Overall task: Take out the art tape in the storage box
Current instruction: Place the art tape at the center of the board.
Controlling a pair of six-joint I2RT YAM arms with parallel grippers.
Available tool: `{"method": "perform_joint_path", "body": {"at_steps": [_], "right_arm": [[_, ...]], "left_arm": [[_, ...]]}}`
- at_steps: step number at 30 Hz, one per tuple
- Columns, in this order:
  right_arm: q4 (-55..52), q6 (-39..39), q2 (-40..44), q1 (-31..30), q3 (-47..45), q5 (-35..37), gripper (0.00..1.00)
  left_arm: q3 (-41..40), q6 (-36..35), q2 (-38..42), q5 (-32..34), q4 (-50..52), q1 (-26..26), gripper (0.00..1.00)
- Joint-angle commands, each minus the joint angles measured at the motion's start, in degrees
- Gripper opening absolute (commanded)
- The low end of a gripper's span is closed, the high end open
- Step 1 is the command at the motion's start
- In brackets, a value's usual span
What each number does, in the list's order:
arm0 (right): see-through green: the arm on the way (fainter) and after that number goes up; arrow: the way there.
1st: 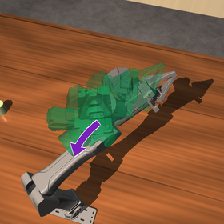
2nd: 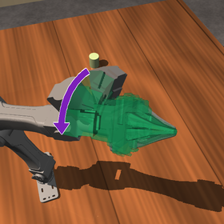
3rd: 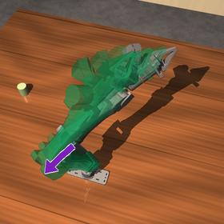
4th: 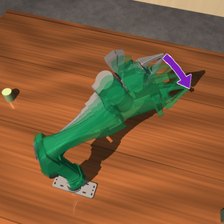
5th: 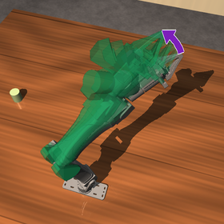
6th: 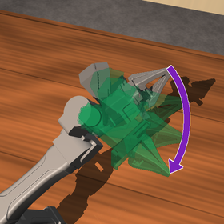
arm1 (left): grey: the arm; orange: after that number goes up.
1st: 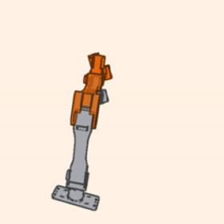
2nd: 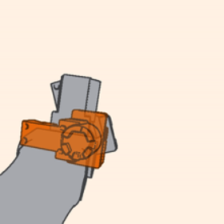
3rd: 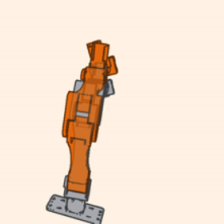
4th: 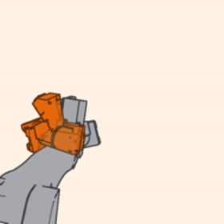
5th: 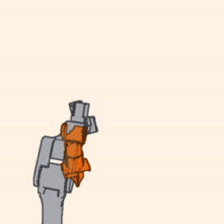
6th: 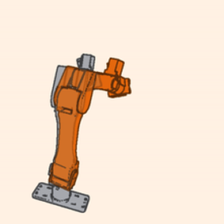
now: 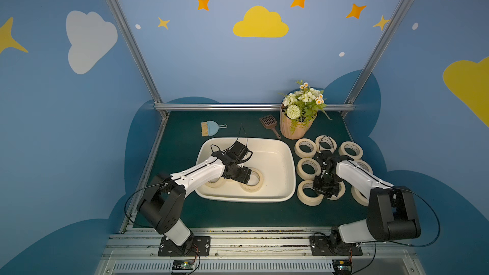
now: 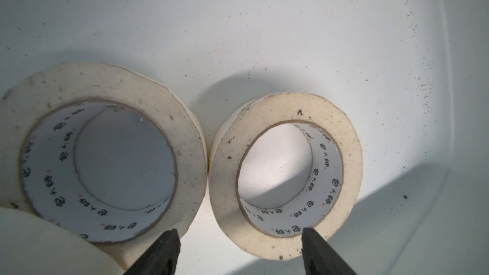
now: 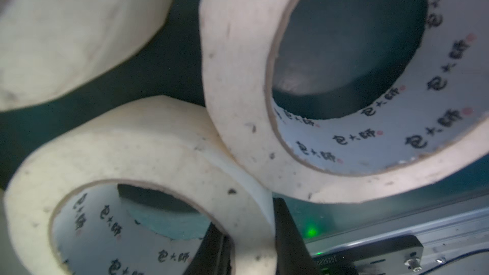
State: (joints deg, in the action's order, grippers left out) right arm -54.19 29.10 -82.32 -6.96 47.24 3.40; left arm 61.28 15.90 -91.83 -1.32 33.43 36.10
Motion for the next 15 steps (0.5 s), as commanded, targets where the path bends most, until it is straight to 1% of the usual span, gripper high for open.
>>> {"method": "perform_joint_path", "body": {"at_steps": [1,6,7,8,9,11,13,15], "right_arm": [[1.3,-2.0,1.7,3.6,-0.7,3.3,0.00],[2.6,-3.0,-0.6,4.6,0.0,2.0,0.00],[2.8,-3.1,-0.6,4.5,0.2,2.0,0.01],[2.9,-3.1,-0.4,4.6,0.3,2.1,0.13],[2.7,-3.1,0.1,4.5,0.5,1.9,0.27],[2.1,-3.0,1.4,4.3,1.0,1.3,0.45],[0.9,-3.1,3.3,3.7,1.7,0.9,0.53],[-0.8,-3.3,5.7,2.5,2.9,0.5,0.56]], "left_arm": [[-0.4,0.3,0.0,0.6,0.8,-0.3,0.76],[-0.1,0.3,-0.8,2.2,1.0,-0.3,0.79],[-0.1,0.3,-0.9,2.6,0.9,-0.4,0.79],[-0.1,0.4,-1.1,2.8,0.9,-0.5,0.79],[-0.1,0.4,-1.3,2.9,0.8,-0.6,0.79],[-0.1,0.4,-1.9,3.0,0.4,-0.8,0.78],[0.0,0.6,-2.6,2.8,-0.2,-1.1,0.77],[0.2,0.6,-3.4,2.8,-0.9,-1.2,0.75]]}}
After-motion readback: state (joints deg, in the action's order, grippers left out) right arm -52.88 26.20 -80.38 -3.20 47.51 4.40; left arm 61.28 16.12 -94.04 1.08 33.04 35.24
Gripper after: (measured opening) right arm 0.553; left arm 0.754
